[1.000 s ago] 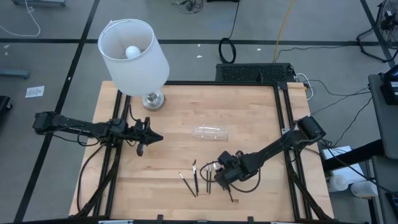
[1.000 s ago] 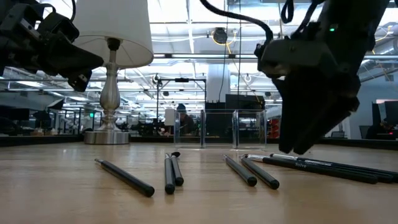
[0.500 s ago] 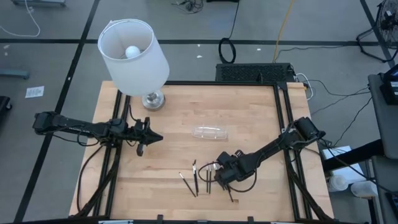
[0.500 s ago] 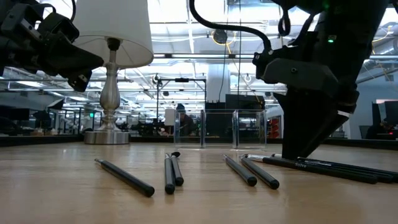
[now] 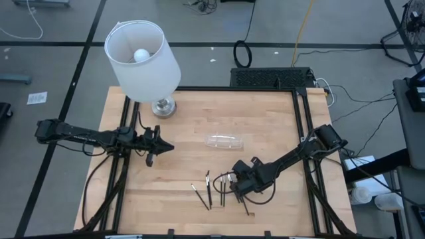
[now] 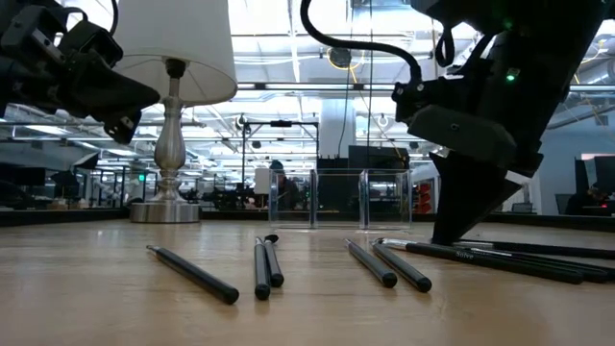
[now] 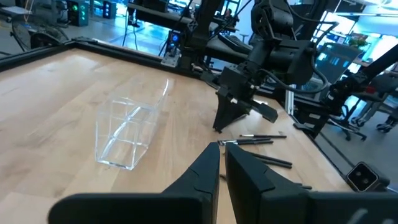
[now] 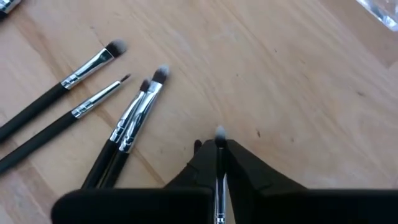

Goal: Put items in baskets/containers
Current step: Put the eyeshadow brush into the transparent organizer

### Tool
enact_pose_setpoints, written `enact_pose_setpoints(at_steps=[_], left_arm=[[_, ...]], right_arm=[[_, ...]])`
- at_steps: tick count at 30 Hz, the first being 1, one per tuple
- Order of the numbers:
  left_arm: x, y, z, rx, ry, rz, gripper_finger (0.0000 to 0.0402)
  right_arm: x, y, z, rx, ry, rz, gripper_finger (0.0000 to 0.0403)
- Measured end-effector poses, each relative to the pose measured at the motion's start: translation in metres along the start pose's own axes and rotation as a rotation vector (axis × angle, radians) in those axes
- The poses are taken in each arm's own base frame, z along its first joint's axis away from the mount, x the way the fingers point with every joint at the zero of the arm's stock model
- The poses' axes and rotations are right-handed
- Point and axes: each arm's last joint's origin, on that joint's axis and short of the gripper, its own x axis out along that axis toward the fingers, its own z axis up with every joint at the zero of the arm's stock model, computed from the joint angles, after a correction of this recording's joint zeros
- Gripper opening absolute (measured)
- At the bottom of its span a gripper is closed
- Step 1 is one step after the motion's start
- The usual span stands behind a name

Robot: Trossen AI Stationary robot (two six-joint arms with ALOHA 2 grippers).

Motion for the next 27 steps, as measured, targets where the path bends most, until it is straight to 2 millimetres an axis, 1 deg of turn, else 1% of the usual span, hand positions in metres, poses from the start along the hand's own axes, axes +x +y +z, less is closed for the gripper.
enact_pose_setpoints(at_steps=[3,6,9,12,16,18,20,22,25,27], left_arm=[[0.000,0.000,-0.001,-0.001,0.013,0.004,0.0031],[0.000,0.000,-0.001,-0.001,0.015,0.004,0.0031],[0.000,0.000,-0.002,-0.002,0.021,0.002,0.0031],[0.000,0.001,-0.004,-0.003,0.041,0.005,0.0031],[0.000,0.001,-0.004,-0.004,0.046,0.007,0.0031],[0.000,0.001,-0.004,-0.004,0.047,0.007,0.0031],[0.000,0.001,-0.004,-0.004,0.046,0.007,0.0031],[0.000,0.001,-0.004,-0.004,0.045,0.007,0.0031],[0.000,0.001,-0.004,-0.003,0.044,0.007,0.0031],[0.000,0.001,-0.004,-0.003,0.044,0.007,0.0031]], right_arm=[[-0.011,-0.001,0.006,-0.012,-0.044,0.032,0.0004],[-0.026,0.001,0.016,-0.036,-0.147,0.081,0.0002],[-0.054,0.006,0.027,-0.071,-0.306,0.159,0.0002],[-0.078,0.011,0.031,-0.158,-0.452,0.202,0.0001],[-0.119,0.017,0.039,-0.262,-0.743,0.216,0.0001],[-0.136,0.017,0.040,-0.323,-0.884,0.238,0.0001],[-0.148,0.012,0.040,-0.365,-1.025,0.312,0.0001],[-0.153,0.000,0.040,-0.390,-1.172,0.389,0.0001],[-0.146,-0.028,0.035,-0.407,-1.373,0.505,0.0000],[-0.137,-0.050,0.034,-0.360,-1.443,0.501,0.0000]])
